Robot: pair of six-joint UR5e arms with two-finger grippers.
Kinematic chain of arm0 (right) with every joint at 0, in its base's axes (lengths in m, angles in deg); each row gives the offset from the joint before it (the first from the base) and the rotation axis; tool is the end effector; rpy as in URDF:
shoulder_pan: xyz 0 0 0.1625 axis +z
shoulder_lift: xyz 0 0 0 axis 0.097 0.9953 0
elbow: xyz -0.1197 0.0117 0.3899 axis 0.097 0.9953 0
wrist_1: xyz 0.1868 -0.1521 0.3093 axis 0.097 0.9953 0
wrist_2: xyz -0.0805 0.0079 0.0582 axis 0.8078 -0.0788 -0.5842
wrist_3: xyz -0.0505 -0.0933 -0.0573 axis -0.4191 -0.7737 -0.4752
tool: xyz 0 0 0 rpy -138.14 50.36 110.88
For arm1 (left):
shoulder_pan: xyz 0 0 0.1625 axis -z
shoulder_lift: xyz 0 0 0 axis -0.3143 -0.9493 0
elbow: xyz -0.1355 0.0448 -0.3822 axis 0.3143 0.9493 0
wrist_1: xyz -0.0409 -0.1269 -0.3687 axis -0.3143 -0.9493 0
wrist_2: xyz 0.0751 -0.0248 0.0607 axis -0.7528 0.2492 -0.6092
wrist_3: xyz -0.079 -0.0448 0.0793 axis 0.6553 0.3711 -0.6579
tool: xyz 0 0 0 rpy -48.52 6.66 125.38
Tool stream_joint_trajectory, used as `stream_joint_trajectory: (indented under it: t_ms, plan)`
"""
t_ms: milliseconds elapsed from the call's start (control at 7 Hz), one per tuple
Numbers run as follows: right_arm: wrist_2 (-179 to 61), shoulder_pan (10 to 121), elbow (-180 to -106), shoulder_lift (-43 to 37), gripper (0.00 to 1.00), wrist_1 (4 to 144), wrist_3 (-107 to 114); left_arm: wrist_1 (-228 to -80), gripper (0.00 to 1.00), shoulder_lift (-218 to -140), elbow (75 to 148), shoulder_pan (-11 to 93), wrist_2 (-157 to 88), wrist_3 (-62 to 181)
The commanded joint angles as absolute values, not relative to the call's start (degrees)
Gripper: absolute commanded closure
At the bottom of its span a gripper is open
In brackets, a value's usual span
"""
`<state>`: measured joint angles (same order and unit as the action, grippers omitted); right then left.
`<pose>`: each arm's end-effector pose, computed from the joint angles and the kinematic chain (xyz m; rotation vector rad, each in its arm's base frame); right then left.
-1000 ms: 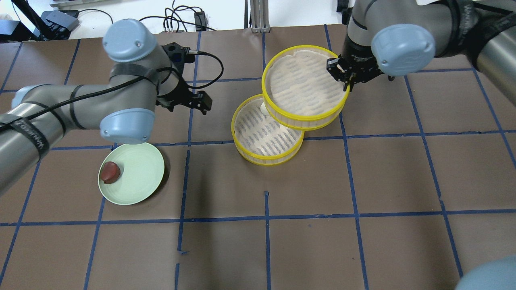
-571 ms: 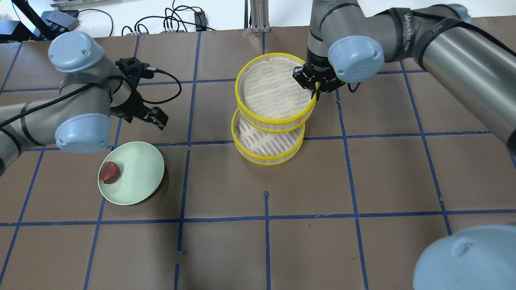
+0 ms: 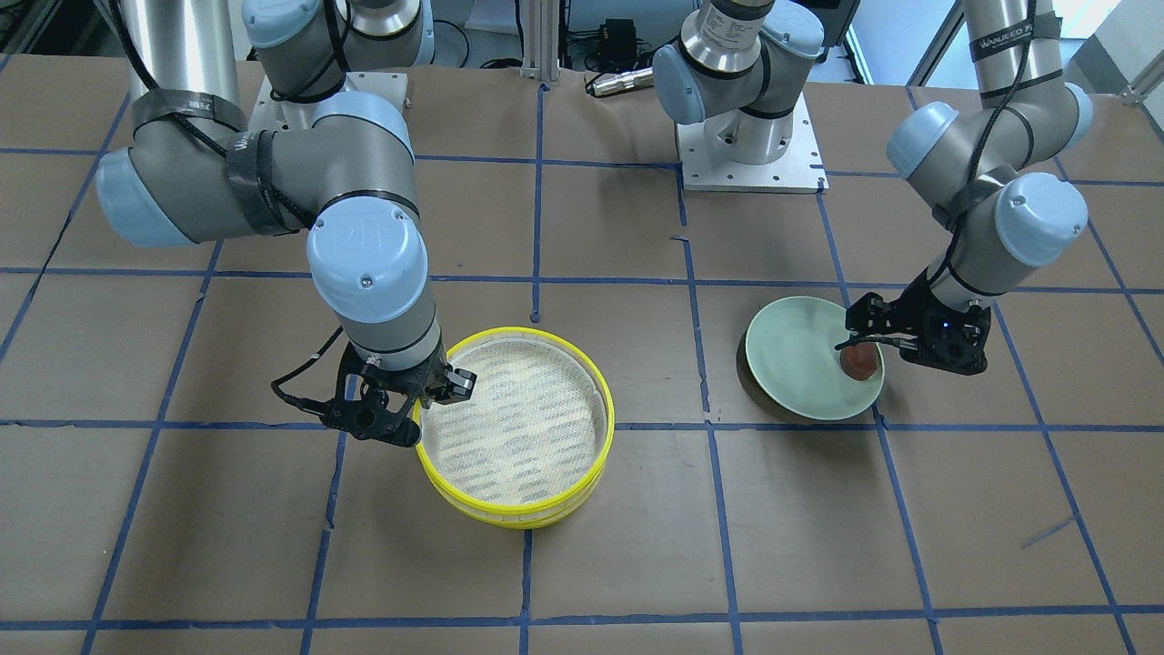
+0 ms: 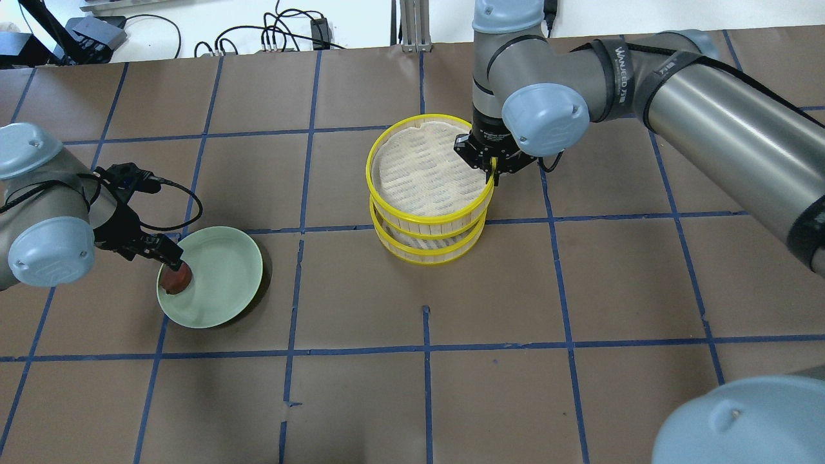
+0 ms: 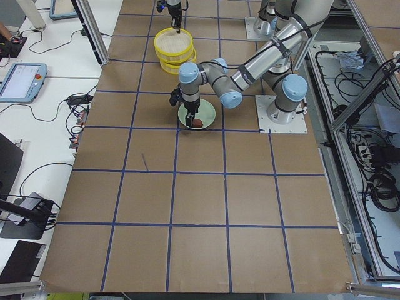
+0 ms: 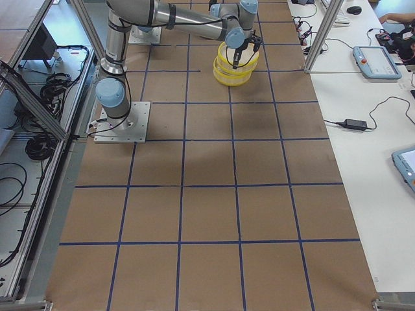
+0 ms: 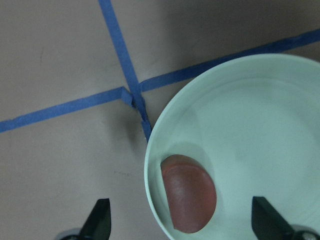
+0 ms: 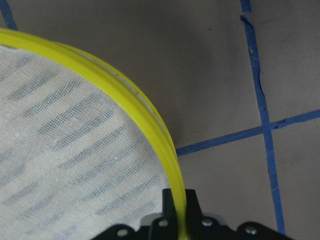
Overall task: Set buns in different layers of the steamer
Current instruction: 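Grasp the brown bun on the plate with the left gripper and lift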
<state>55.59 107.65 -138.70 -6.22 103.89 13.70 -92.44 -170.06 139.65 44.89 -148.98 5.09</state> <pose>0.2512 -0.5515 0.2701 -0.3818 -3.0616 -0.1218 0.0887 -0.4577 0.2008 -0.3577 -3.1159 -0.1496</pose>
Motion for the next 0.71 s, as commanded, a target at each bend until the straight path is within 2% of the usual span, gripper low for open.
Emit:
stream_joint_trajectory:
  t_ms: [0, 143, 286, 571]
  plan:
    - [55.6, 108.1, -140.2, -6.1, 0.93, 104.5, 14.0, -94.8, 0.0, -172.3, 139.8, 44.6, -148.4, 10.7]
    - [55.5, 108.1, -140.2, -6.1, 0.93, 104.6, 13.9, -95.0, 0.0, -172.4, 139.9, 44.6, -148.3, 10.8]
    - [55.4, 108.1, -140.0, -6.1, 0.93, 104.7, 13.9, -95.0, 0.1, -172.7, 139.9, 44.6, -148.2, 10.9]
    - [55.3, 108.1, -140.2, -6.2, 0.93, 105.1, 13.3, -95.0, 0.63, -172.7, 139.9, 46.9, -148.7, 15.4]
